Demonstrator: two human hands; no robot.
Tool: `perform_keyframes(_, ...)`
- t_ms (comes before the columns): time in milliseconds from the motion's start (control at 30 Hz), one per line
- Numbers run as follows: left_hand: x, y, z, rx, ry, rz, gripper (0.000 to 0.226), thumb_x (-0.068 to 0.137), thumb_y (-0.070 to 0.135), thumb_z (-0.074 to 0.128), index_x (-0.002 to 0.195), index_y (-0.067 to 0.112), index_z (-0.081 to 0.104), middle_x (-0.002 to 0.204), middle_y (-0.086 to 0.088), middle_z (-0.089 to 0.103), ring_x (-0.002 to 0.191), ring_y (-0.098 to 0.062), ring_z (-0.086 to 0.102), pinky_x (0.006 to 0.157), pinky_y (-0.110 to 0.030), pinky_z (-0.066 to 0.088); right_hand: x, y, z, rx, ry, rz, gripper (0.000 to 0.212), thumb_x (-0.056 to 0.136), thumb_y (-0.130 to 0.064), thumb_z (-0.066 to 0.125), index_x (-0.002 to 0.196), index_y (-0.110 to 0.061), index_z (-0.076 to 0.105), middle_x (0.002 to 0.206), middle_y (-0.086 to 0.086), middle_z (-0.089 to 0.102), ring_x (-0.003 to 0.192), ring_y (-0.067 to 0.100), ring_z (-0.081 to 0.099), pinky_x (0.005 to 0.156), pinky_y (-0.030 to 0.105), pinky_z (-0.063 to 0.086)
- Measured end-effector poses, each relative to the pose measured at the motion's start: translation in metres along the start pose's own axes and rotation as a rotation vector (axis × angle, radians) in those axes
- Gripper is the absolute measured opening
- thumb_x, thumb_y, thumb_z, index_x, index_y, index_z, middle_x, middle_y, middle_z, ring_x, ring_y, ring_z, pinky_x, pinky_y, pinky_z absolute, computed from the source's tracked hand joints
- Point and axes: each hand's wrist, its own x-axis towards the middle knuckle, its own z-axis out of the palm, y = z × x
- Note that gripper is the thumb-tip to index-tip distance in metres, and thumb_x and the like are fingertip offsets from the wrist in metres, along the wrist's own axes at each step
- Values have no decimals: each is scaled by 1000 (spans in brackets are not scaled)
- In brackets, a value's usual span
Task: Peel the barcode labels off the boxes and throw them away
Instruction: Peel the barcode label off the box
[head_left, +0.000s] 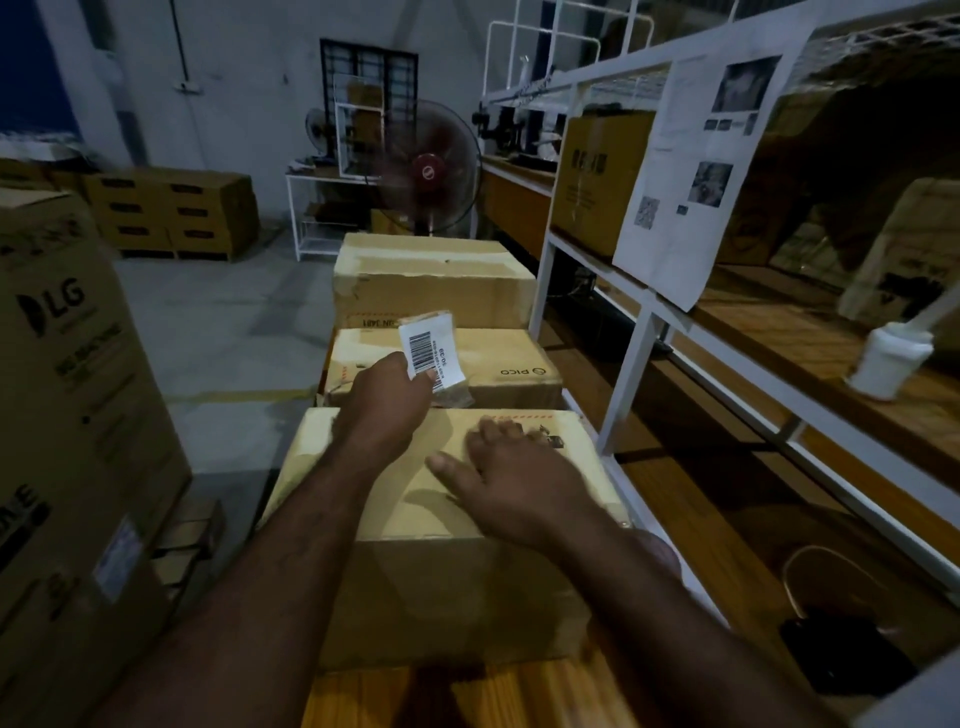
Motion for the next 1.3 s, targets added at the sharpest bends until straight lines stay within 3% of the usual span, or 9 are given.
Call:
perform_keyframes(100,2,-2,-1,-3,-18,-7,29,93,44,52,111,25,65,114,2,71,95,-25,64,77,-34,48,3,-4,12,-18,63,-112,64,99,-60,29,138,-14,49,148,11,45,137,28,40,111,44,32)
perform_keyframes(233,-3,4,-6,-149,-47,24,26,93,37,57,112,24,68,113,2,73,100,-23,66,86,-39,53,-22,21,10,254,149,-178,25,95,-43,54,113,-30,66,115,-12,68,104,3,59,90,36,51)
perform_keyframes(367,-19,0,-35,-494,-12,-22,21,92,25,62,112,22,71,104,4,75,96,-19,71,87,-48,57,-26,43,7,210,252,51,47,84,-68,53,120,-39,62,127,-18,60,115,2,52,101,47,46)
perform_keyframes(467,-30,-20,-69,-431,56,-87,18,93,30,63,108,23,70,99,3,75,87,-22,72,82,-51,59,-24,50,9,200,252,372,82,74,-85,43,141,-38,43,156,1,31,138,26,37,105,52,42)
perform_keyframes(567,-43,-36,-92,-259,60,-191,14,94,27,63,105,23,70,100,-5,72,87,-25,68,85,-48,56,-22,50,5,284,232,460,74,79,-78,48,138,-33,45,142,4,46,122,25,52,91,43,52)
perform_keyframes(667,-60,-40,-94,-334,-33,-254,8,94,22,64,90,25,70,100,-5,74,90,-26,69,90,-48,55,-24,44,-7,377,258,434,50,86,-60,60,129,-33,55,114,-9,64,90,9,57,78,35,57)
perform_keyframes(900,-78,17,-142,-434,203,-71,6,96,26,61,99,25,66,95,-3,70,84,-21,67,68,-38,52,-59,24,-85,325,473,327,48,89,-53,60,135,-40,50,102,-9,59,74,2,55,51,23,45)
perform_keyframes(1033,-88,62,-179,-504,234,51,8,95,29,61,97,24,67,99,-2,72,93,-22,69,85,-46,55,-77,17,-135,369,635,219,50,86,-54,64,132,-39,53,94,-14,53,76,3,54,55,26,49)
perform_keyframes(1300,-97,95,-196,-605,536,335,6,95,31,62,95,29,68,89,9,71,83,-8,70,69,-32,55,-68,20,-155,568,972,-7,57,82,-52,69,135,-38,51,133,-4,55,111,15,54,78,46,58)
